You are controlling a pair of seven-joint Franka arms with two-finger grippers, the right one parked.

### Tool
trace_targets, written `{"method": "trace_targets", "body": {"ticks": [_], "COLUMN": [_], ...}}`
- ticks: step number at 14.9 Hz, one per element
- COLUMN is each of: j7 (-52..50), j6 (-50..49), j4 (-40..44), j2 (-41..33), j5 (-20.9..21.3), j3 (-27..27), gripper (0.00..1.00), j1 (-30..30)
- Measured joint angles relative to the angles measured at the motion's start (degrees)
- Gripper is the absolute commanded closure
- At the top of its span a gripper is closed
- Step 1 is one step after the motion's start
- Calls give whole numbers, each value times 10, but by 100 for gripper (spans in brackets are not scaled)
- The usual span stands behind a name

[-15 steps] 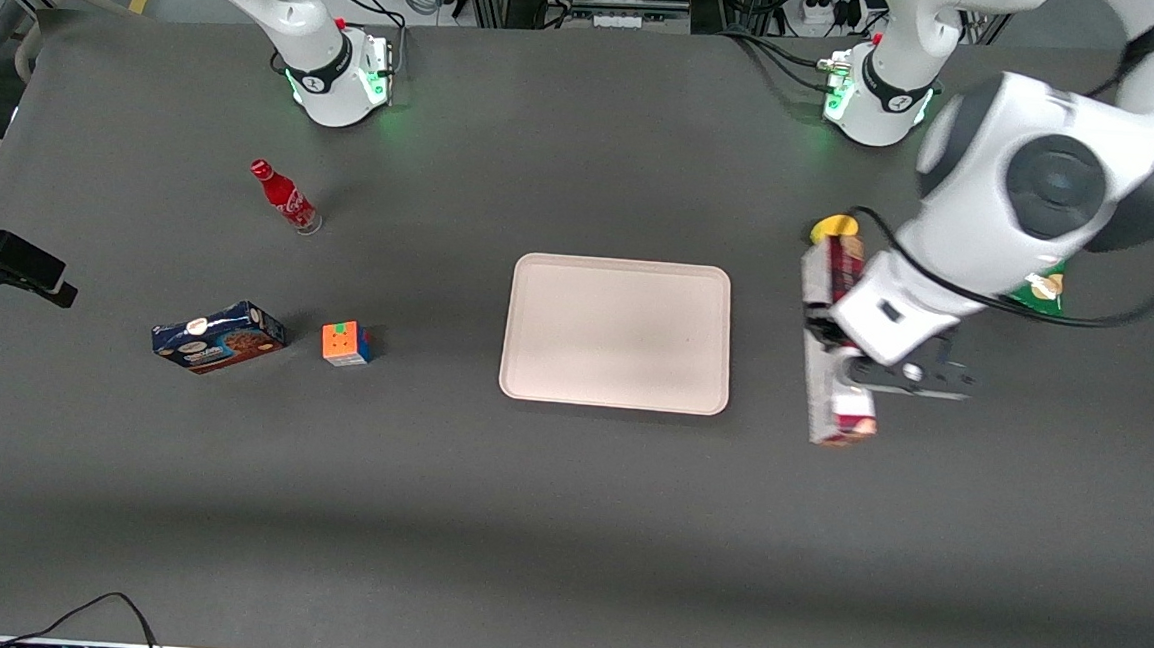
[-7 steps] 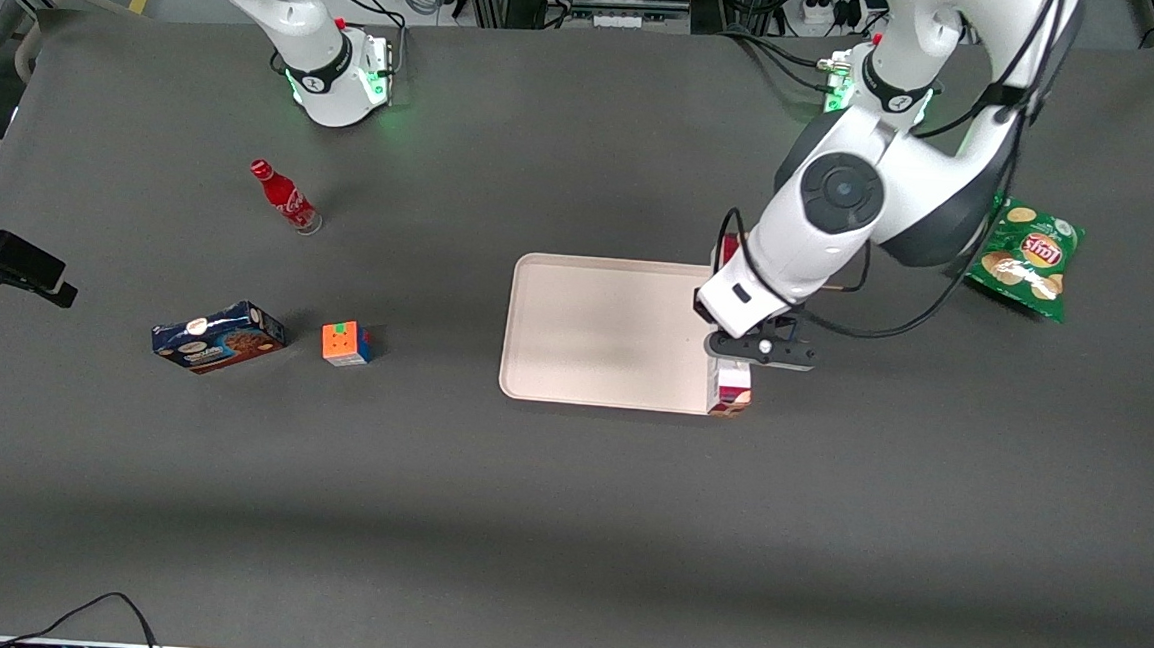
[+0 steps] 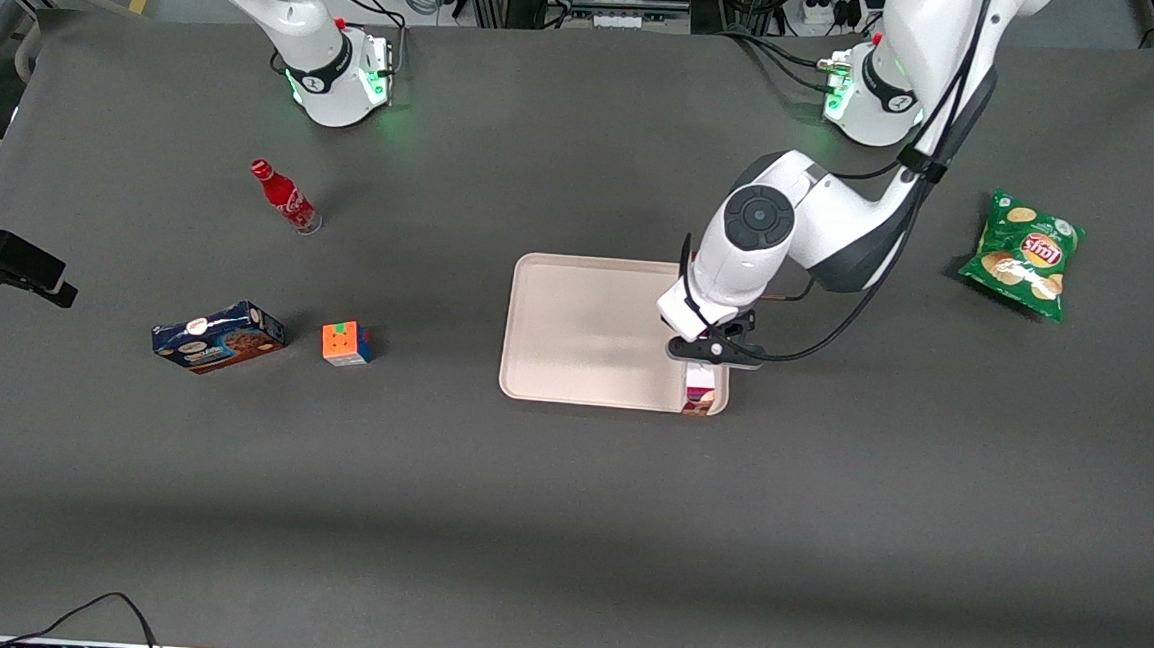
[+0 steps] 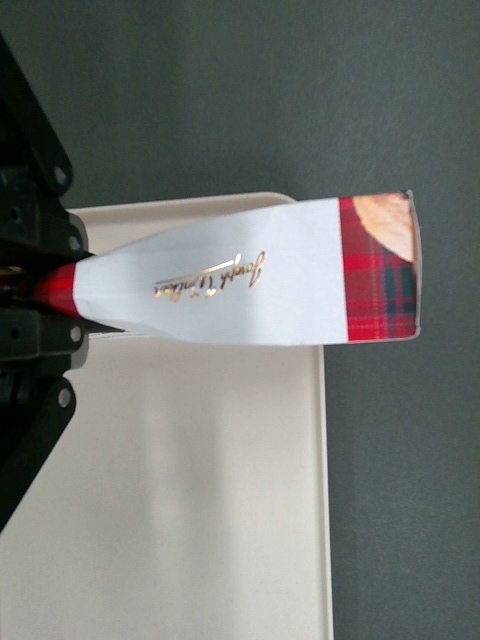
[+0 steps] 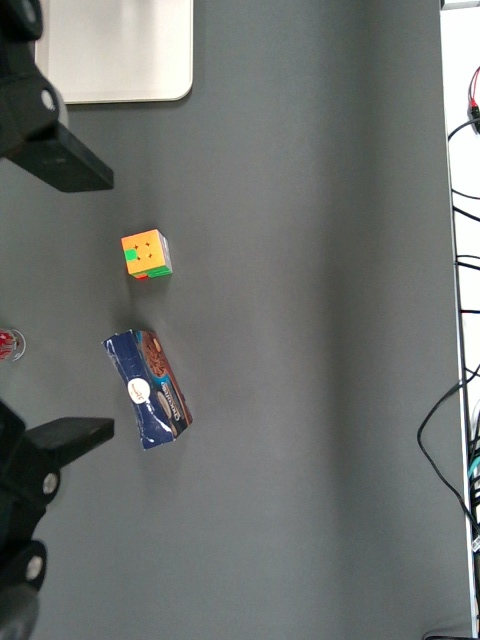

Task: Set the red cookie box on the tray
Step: 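Lower the cookie box onto the tray's edge and open the gripper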

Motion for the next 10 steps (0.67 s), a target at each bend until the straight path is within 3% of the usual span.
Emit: {"method": "trace_targets", "body": {"ticks": [5,10], "j7": [-2,-2], "j6": [70,79], "j4": [-35,-57], "j2": [26,28], "j5": [16,17], "j3": [4,7], "gripper": [100,100], "j1": [0,0]}}
